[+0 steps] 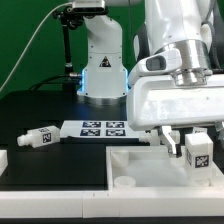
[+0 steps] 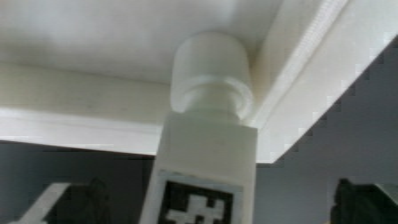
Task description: Assemble one leg
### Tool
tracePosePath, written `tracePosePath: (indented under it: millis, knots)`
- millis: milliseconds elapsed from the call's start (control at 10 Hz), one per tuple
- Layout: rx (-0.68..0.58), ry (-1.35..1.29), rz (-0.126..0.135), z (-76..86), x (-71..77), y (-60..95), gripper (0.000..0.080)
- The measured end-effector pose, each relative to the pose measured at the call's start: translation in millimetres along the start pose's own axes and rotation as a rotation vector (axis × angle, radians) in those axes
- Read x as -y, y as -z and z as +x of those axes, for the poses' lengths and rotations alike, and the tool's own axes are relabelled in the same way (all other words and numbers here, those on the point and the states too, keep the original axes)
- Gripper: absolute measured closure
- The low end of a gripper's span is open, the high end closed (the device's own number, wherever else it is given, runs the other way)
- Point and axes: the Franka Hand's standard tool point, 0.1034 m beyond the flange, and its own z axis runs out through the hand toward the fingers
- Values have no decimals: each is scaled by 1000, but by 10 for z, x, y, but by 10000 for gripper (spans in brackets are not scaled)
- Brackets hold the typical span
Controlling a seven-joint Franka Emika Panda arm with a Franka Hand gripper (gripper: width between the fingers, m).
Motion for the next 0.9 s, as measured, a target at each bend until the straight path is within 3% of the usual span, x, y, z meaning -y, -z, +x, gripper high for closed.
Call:
tracePosePath:
  millis: [200, 300, 400, 700, 800, 900]
  knots:
    - [60, -28, 12, 59, 10, 21, 151]
    - [131, -32, 32, 199, 17, 79, 151]
    - [142, -35, 37, 333, -8, 100, 150]
    - [377, -66, 83, 628, -98, 131, 150]
    - [510, -116, 90, 524, -60, 150, 150]
    - [639, -180, 83, 522, -32, 191, 150]
